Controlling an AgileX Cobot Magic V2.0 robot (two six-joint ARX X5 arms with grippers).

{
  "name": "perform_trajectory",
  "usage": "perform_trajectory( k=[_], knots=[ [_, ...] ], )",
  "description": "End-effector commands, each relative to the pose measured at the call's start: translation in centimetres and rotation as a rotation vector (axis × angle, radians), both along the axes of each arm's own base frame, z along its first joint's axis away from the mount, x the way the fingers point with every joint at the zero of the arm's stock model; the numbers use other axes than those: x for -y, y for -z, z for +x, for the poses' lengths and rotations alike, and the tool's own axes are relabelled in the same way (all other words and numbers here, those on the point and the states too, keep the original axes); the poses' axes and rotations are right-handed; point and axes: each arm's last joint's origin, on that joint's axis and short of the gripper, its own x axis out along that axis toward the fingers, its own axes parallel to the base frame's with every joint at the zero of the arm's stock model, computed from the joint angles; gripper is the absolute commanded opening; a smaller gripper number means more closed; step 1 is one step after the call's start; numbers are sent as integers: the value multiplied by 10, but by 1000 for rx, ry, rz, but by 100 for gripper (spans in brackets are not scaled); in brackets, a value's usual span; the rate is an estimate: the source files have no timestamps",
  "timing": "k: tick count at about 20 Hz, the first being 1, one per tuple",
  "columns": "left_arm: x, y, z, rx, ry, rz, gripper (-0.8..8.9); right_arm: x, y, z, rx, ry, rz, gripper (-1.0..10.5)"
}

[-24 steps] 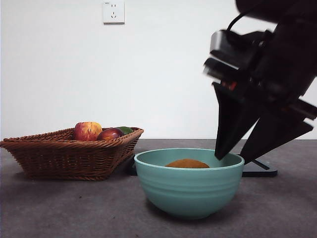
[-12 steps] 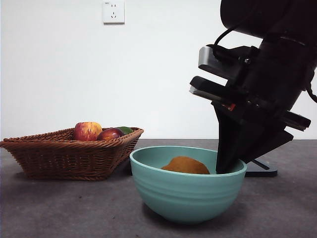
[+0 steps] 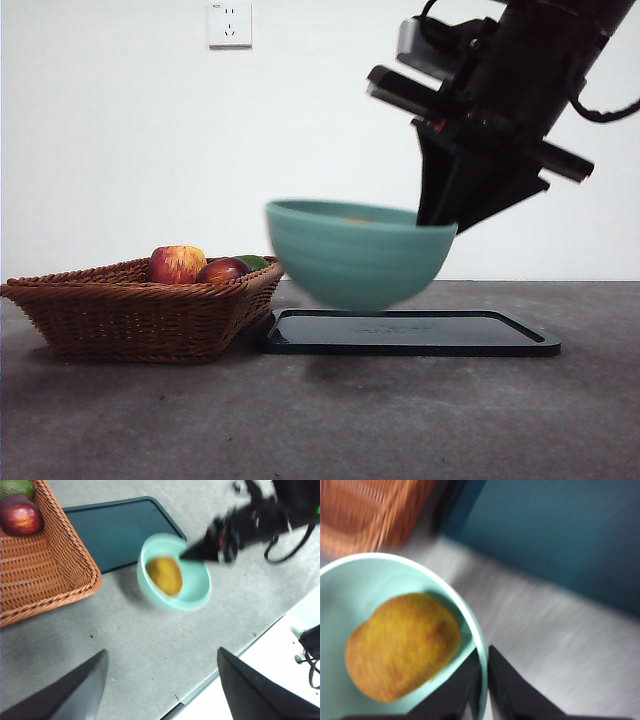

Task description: Pick up the wifruite, put it on the bowl, pick up the plate, put it on desk

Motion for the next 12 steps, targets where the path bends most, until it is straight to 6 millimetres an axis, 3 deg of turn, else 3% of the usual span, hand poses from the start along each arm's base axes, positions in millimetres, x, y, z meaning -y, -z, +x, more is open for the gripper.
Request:
perform_trajectory(
  k=[1, 6, 12],
  knots=[
    [1, -2, 0, 14, 15, -1, 344, 4, -12, 16, 42, 27, 10, 9],
    [1, -2, 0, 13, 15, 0, 344, 16, -16, 59, 61, 100, -14, 9],
    [1, -1, 0, 5, 15, 7, 344, 19, 2, 112, 46, 153, -41, 9]
  ],
)
